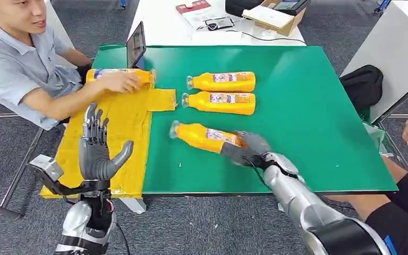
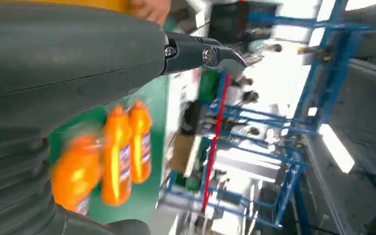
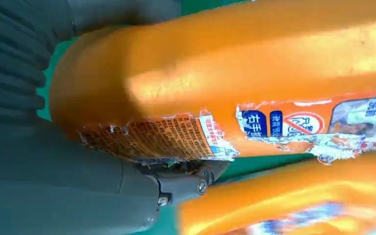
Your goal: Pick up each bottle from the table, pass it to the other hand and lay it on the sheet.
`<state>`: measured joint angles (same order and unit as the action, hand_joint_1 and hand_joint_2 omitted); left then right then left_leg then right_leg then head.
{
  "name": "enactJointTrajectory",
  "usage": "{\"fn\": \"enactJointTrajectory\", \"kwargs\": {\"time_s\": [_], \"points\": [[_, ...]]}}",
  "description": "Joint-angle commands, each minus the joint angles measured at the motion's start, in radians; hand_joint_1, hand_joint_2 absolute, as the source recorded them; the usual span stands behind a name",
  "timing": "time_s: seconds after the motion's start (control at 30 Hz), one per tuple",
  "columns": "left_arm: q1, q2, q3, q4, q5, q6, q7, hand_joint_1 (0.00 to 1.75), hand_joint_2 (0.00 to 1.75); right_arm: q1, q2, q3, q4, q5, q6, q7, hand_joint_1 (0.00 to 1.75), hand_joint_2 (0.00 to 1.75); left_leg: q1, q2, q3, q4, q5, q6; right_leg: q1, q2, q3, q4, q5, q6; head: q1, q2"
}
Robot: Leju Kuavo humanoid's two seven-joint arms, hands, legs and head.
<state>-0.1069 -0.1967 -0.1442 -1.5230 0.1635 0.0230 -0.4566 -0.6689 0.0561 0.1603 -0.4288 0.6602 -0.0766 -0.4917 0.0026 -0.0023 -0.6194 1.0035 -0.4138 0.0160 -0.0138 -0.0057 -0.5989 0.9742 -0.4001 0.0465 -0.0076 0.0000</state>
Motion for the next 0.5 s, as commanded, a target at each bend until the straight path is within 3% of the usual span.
{"fn": "enactJointTrajectory", "kwargs": {"time_s": [0.03,0.1,0.23,0.37,0.5], "points": [[0.081,-0.044,0.003,0.158,0.05,-0.005,0.015,0.0,1.75,0.282,0.147,-0.134,-0.59,-0.325,-0.138,-0.066,1.75,1.75,0.001,0.002,0.005,-0.001,-0.003,-0.002,0.001,0.002,0.004,-0.001,-0.002,-0.002,0.0,0.0],[0.084,-0.004,-0.082,0.203,-0.076,-0.007,0.044,0.0,1.75,0.313,0.137,-0.116,-0.652,-0.366,-0.171,-0.084,1.75,1.75,0.001,-0.002,0.003,-0.001,-0.002,-0.001,0.001,-0.001,0.004,0.0,-0.003,-0.002,0.0,0.0],[0.12,-0.001,-0.162,0.221,-0.155,-0.075,0.007,0.0,1.75,0.351,0.141,-0.064,-0.731,-0.394,-0.188,-0.108,1.75,1.75,0.0,-0.003,0.001,-0.001,-0.002,-0.001,0.0,-0.003,0.002,-0.001,-0.003,-0.001,0.0,0.0],[0.139,0.013,-0.188,0.141,-0.15,-0.114,-0.027,0.0,1.75,0.354,0.135,0.018,-0.689,-0.351,-0.163,-0.099,1.75,1.75,0.0,0.0,0.001,-0.001,-0.003,-0.001,0.0,0.001,0.001,-0.001,-0.003,-0.002,0.0,0.0],[0.136,0.02,-0.21,0.055,-0.232,-0.121,-0.098,0.0,1.75,0.332,0.135,0.163,-0.561,-0.276,-0.05,-0.081,1.75,1.75,0.0,0.002,0.002,0.0,-0.004,-0.002,0.0,0.002,0.001,0.0,-0.003,-0.003,0.0,0.0]]}}
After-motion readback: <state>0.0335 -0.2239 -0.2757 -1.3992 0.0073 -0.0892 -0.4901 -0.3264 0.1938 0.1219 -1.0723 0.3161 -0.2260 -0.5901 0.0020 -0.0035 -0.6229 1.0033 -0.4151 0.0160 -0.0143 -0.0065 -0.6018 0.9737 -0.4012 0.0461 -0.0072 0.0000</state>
